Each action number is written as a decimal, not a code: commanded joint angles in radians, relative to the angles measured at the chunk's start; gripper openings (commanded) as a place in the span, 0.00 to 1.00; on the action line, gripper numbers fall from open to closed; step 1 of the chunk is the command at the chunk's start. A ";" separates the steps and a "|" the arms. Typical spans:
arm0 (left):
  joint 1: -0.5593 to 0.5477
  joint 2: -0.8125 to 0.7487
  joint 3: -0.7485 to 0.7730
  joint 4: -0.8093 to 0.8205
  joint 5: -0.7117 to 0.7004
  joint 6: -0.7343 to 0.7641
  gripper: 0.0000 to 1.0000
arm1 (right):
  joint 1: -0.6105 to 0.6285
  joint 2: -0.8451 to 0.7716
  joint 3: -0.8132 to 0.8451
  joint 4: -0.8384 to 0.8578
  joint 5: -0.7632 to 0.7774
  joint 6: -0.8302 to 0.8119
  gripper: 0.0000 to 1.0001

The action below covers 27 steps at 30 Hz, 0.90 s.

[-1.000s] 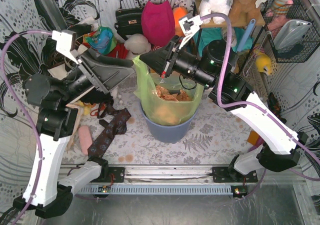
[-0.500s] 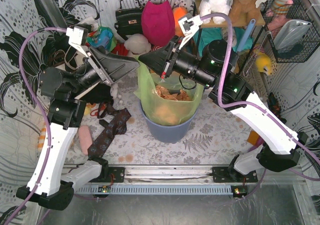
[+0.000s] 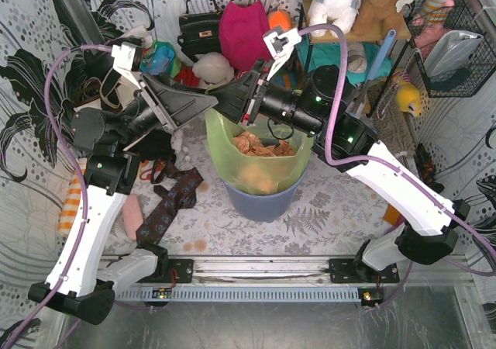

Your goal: Tie the trash bag

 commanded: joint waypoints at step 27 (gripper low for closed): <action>-0.017 0.029 -0.080 0.462 0.050 -0.241 0.97 | 0.007 -0.162 -0.251 0.123 0.129 0.046 0.42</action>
